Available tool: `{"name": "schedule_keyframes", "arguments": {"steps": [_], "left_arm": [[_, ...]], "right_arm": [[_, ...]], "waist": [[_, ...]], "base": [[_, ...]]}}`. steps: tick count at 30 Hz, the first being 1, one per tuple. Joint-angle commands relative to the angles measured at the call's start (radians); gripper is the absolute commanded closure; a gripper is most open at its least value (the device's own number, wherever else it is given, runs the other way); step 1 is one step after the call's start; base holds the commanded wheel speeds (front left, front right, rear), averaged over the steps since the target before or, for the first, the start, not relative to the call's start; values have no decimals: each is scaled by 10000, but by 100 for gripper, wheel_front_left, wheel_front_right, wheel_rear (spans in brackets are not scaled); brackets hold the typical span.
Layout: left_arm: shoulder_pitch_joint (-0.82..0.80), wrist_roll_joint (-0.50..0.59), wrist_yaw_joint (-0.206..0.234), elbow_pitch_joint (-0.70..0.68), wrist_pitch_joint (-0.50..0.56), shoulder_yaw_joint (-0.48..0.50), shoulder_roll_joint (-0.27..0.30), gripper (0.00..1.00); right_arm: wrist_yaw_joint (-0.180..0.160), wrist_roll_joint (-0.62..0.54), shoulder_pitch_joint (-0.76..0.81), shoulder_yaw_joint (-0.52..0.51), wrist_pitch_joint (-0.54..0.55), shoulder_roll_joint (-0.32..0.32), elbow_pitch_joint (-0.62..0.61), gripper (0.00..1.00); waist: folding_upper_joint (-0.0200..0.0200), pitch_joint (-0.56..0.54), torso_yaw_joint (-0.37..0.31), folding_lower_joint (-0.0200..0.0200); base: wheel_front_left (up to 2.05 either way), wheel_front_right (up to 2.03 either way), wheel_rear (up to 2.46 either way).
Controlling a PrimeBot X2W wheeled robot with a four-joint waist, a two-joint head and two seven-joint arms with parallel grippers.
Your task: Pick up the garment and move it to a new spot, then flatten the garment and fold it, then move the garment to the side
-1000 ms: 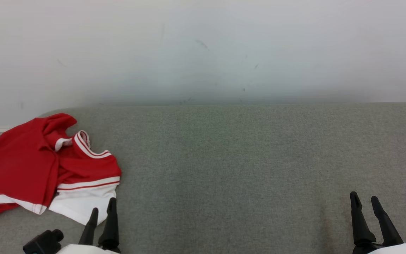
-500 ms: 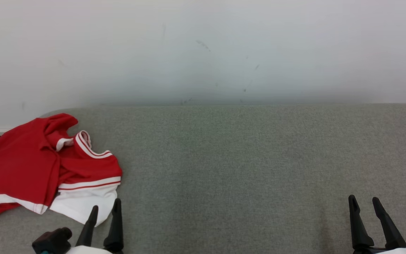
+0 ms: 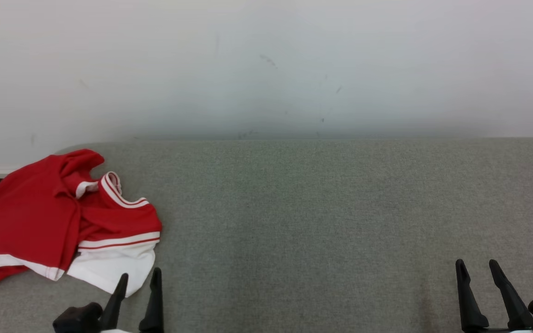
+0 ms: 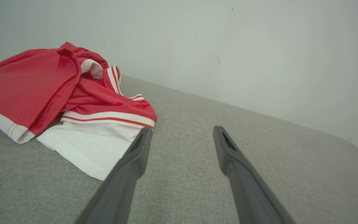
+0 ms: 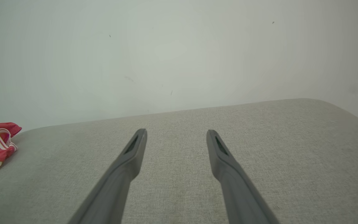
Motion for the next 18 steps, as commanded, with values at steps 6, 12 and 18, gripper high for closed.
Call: {"name": "schedule_keyframes", "arguments": {"steps": [6,12,18], "left_arm": [[91,601,-20,105,-160,16,95,0],[145,861,-60,327,-300,84,49,0],[152,1339,-80,413,-422,67,30,0]], "right_arm": [[9,-422,115,-85,-174,-47,88,0],[9,-473,207,-100,-301,16,284,0],[8,-651,253,-50,-425,-5,428,0]], "waist": [[-1,-24,8,0],[-1,-66,5,0],[-1,-75,-7,0]], "base": [[0,0,0],[0,0,0],[0,0,0]]}}
